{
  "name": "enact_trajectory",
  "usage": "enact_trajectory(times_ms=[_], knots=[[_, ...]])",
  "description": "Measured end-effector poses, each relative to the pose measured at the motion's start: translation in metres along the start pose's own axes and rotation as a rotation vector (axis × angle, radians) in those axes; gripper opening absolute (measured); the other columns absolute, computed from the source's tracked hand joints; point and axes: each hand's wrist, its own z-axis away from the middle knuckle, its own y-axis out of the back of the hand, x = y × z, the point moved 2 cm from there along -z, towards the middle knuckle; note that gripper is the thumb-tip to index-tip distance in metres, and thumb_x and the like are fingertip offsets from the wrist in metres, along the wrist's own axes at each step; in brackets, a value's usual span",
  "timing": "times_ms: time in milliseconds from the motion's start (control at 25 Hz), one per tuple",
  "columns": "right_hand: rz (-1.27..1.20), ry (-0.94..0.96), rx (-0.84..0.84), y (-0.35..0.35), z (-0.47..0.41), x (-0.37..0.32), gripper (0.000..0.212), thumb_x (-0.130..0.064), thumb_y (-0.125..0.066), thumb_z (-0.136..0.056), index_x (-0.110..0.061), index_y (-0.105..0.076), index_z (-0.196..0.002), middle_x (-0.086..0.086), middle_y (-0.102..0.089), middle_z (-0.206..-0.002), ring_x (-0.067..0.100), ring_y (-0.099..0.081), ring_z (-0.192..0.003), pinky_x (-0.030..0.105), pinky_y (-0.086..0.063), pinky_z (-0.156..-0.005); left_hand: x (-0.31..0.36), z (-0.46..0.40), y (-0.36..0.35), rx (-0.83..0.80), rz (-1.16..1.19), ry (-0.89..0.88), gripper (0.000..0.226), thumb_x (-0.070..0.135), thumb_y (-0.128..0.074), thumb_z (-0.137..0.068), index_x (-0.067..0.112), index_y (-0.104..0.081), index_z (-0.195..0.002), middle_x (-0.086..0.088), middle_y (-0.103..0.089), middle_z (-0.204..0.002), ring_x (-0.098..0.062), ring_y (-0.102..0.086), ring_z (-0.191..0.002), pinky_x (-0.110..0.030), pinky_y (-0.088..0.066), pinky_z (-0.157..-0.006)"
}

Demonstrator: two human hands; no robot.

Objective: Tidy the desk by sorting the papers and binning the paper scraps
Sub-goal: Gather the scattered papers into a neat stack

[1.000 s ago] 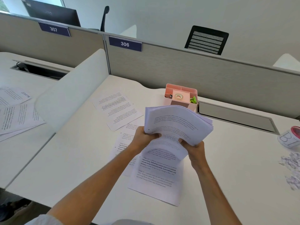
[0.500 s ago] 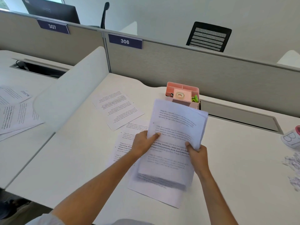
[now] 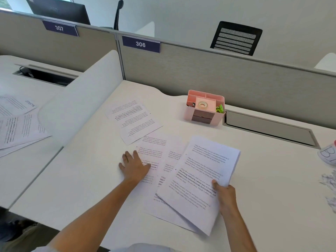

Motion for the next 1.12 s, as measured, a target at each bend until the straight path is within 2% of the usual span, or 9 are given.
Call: enact_trajectory(times_ms=[160, 360, 560, 680, 760, 840, 920, 1000, 1120], knots=[[0.206, 0.089, 0.105, -0.017, 0.02, 0.007, 0.012, -0.014, -0.066, -0.088, -0.007, -0.068, -0.097, 0.006, -0.07, -0.085, 0.027, -0.066, -0.08, 0.037, -0.054, -0.08, 0.001, 0.008, -0.002, 0.04, -0.158, -0.119, 0.081, 0.051, -0.052, -0.09, 0.01, -0.016, -0.15, -0.021, -0.019, -0.157, -0.036, -0.016, -0.146, -0.049, -0.023, -0.115], [0.589, 0.257, 0.098, -0.042, 0.038, 0.012, 0.022, -0.021, -0.059, -0.092, -0.007, -0.067, -0.108, 0.01, -0.072, -0.102, 0.032, -0.065, -0.093, 0.035, -0.05, -0.084, 0.007, 0.012, 0.006, 0.072, -0.177, -0.209, 0.075, 0.047, -0.057, -0.088, 0.011, -0.025, -0.146, -0.013, -0.049, -0.136, -0.031, -0.043, -0.128, -0.041, -0.044, -0.1], [0.655, 0.313, 0.141, -0.052, 0.042, 0.015, 0.023, -0.02, -0.058, -0.093, -0.003, -0.067, -0.105, 0.013, -0.072, -0.102, 0.034, -0.065, -0.095, 0.035, -0.048, -0.083, 0.009, 0.016, 0.009, 0.102, -0.105, -0.194, 0.073, 0.037, -0.066, -0.082, 0.015, -0.032, -0.143, -0.009, -0.053, -0.12, -0.029, -0.049, -0.11, -0.038, -0.047, -0.083], [0.58, 0.295, 0.14, -0.052, 0.041, 0.017, 0.02, -0.019, -0.061, -0.091, -0.004, -0.066, -0.102, 0.013, -0.071, -0.1, 0.034, -0.065, -0.093, 0.038, -0.05, -0.085, 0.01, 0.015, 0.007, 0.039, 0.132, -0.168, 0.067, 0.022, -0.064, -0.081, 0.023, -0.038, -0.143, -0.01, -0.051, -0.119, -0.03, -0.056, -0.103, -0.035, -0.045, -0.079], [0.513, 0.264, 0.116, -0.049, 0.036, 0.019, 0.018, -0.019, -0.064, -0.09, -0.004, -0.066, -0.1, 0.013, -0.071, -0.098, 0.032, -0.065, -0.089, 0.039, -0.051, -0.085, 0.008, 0.011, 0.009, -0.009, 0.316, -0.126, 0.06, 0.016, -0.064, -0.08, 0.028, -0.048, -0.136, -0.007, -0.054, -0.119, -0.026, -0.058, -0.101, -0.03, -0.042, -0.084], [0.348, 0.2, 0.054, -0.043, 0.032, 0.021, 0.016, -0.018, -0.068, -0.088, -0.004, -0.068, -0.097, 0.01, -0.072, -0.093, 0.028, -0.067, -0.085, 0.034, -0.053, -0.079, 0.005, 0.005, 0.013, -0.083, 0.554, -0.035, 0.049, 0.014, -0.07, -0.078, 0.026, -0.061, -0.125, -0.004, -0.06, -0.12, -0.019, -0.058, -0.097, -0.027, -0.043, -0.086], [0.147, 0.162, -0.021, -0.036, 0.03, 0.021, 0.008, -0.012, -0.07, -0.087, -0.007, -0.07, -0.092, 0.001, -0.075, -0.083, 0.017, -0.071, -0.076, 0.025, -0.054, -0.066, 0.001, 0.0, 0.019, -0.163, 0.752, 0.058, 0.036, 0.01, -0.07, -0.08, 0.021, -0.069, -0.114, -0.006, -0.065, -0.119, -0.022, -0.063, -0.098, -0.029, -0.048, -0.089], [0.016, 0.184, -0.065, -0.025, 0.028, 0.016, 0.004, -0.008, -0.07, -0.086, -0.011, -0.071, -0.088, -0.007, -0.076, -0.075, 0.007, -0.072, -0.068, 0.017, -0.053, -0.055, -0.006, -0.002, 0.024, -0.206, 0.783, 0.107, 0.031, 0.003, -0.066, -0.082, 0.018, -0.073, -0.107, -0.01, -0.067, -0.116, -0.026, -0.066, -0.098, -0.032, -0.052, -0.09], [-0.108, 0.188, -0.118, -0.005, 0.022, 0.005, 0.007, -0.009, -0.072, -0.084, -0.012, -0.071, -0.09, -0.004, -0.077, -0.084, 0.011, -0.074, -0.076, 0.025, -0.057, -0.061, -0.011, -0.002, 0.025, -0.225, 0.769, 0.115, 0.03, 0.0, -0.065, -0.081, 0.017, -0.075, -0.103, -0.011, -0.069, -0.112, -0.026, -0.068, -0.094, -0.035, -0.054, -0.091]])
